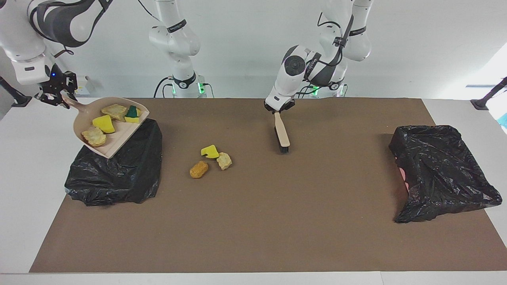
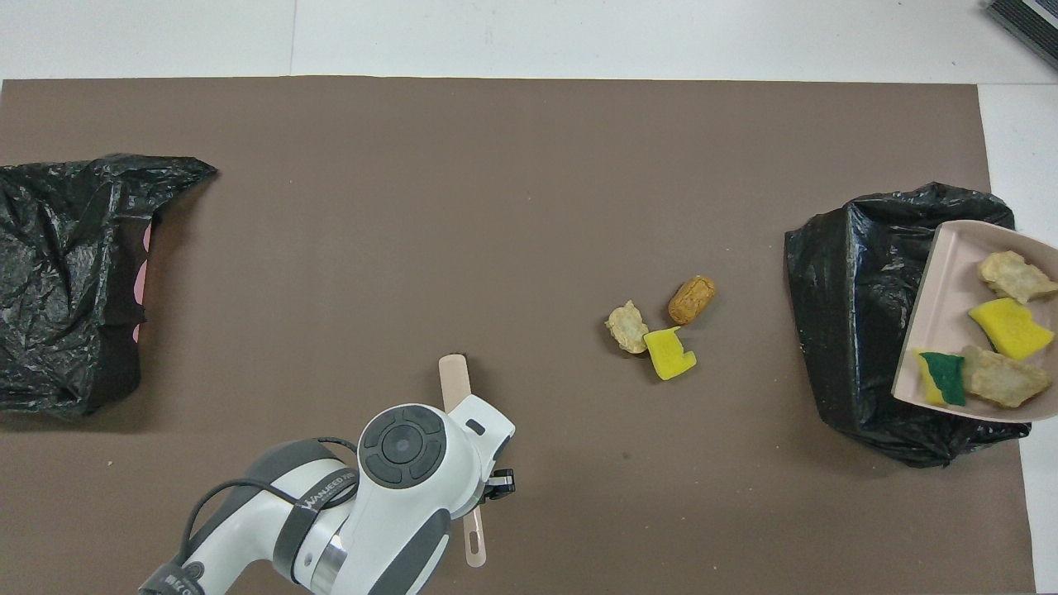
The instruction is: Sweep and dump trash in bin
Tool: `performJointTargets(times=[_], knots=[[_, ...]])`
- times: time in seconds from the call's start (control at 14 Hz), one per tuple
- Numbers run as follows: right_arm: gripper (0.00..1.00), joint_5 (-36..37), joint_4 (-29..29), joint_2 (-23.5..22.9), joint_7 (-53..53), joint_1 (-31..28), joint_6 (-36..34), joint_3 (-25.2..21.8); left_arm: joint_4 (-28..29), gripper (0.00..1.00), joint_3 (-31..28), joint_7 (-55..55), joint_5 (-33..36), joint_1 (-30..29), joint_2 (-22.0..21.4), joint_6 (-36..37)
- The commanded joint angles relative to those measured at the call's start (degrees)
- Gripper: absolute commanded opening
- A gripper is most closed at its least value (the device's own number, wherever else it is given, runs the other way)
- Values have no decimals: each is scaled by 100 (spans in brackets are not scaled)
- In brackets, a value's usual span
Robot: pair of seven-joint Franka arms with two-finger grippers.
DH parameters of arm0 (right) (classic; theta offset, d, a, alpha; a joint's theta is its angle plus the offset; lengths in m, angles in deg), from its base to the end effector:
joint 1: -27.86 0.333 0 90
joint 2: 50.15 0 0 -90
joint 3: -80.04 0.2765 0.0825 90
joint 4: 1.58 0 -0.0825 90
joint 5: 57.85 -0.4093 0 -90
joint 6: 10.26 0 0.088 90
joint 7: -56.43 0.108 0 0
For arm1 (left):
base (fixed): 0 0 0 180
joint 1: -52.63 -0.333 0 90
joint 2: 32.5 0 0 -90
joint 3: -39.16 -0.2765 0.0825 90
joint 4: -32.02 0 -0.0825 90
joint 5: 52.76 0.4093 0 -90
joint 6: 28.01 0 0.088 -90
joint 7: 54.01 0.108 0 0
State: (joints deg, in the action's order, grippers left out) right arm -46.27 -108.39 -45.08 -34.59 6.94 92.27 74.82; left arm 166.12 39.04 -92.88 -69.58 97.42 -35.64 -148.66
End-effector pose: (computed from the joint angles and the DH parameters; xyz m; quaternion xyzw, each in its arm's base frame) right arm 0.4992 -0.2656 0.5078 0.8285 0.5519 -0.0772 0.0551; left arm 0.3451 -0.3607 0.2871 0.9883 0.0356 -0.1453 0.0293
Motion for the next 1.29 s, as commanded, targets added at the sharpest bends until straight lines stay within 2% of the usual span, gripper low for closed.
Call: performJointTargets(times=[0.0, 0.07, 0.14, 0.21, 0.36, 0.57, 0.71, 0.93, 1.21], knots=[[0, 632, -95, -24, -143, 114, 337, 47, 344, 13, -85, 62, -85, 74, -213, -143], [0, 974, -164, -15, -152, 210, 407, 47, 327, 31, -85, 115, -85, 39, -196, -169], [0, 1212, -243, 2, -152, 272, 530, 47, 309, 58, -94, 185, -85, 30, -187, -169], [0, 1406, -279, -41, -170, 299, 687, 47, 266, 100, -111, 177, -85, 4, -152, -109], [0, 1741, -402, -121, -327, 290, 1065, 47, -32, 100, -120, 186, -15, -354, 67, -38], [0, 2312, -332, -208, -556, 510, 1093, 65, -498, 100, -120, 904, 151, -1145, 287, 24], [0, 2628, -341, -209, -679, 711, 1059, 74, -1146, 100, -120, 1021, 642, -1594, 602, 338], [0, 3121, -341, -217, -908, 931, 1093, 82, -2175, 100, -120, 1387, 741, -2235, 1165, 761], [0, 3412, -358, -218, -899, 1081, 1172, 91, -2879, 100, -129, 2364, 759, -2887, 1272, 788]])
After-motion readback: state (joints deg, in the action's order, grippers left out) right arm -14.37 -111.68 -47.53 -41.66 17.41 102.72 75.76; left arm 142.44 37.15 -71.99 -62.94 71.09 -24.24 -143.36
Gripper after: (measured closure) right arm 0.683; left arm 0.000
